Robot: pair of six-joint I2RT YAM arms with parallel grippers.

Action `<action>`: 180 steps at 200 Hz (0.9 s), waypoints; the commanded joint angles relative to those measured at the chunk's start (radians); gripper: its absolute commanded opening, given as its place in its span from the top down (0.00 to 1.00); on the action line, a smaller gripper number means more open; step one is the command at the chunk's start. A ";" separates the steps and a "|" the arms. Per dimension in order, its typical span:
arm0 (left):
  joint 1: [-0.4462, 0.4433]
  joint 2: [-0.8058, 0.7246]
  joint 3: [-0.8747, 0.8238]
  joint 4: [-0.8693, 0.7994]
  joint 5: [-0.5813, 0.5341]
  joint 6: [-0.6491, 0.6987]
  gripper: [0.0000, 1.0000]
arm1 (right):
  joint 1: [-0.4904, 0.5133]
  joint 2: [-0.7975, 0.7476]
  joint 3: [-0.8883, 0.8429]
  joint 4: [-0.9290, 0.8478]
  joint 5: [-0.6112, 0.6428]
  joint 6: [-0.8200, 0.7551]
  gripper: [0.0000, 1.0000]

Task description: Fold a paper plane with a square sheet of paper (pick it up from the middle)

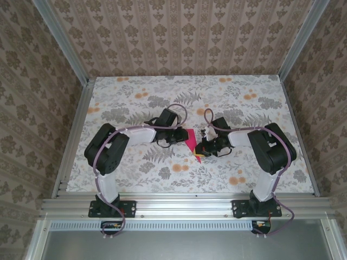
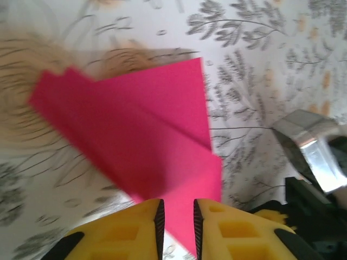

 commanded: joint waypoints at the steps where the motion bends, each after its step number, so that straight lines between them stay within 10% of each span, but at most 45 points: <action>1: 0.023 -0.155 0.003 -0.076 -0.124 0.034 0.71 | 0.008 0.073 -0.034 -0.105 0.132 0.001 0.97; 68: -0.011 -0.073 0.097 -0.053 0.057 0.072 0.75 | 0.008 0.076 -0.040 -0.093 0.132 0.002 0.97; 180: -0.037 0.197 0.157 -0.069 0.052 0.055 0.84 | 0.008 -0.045 0.033 -0.091 0.040 0.066 0.95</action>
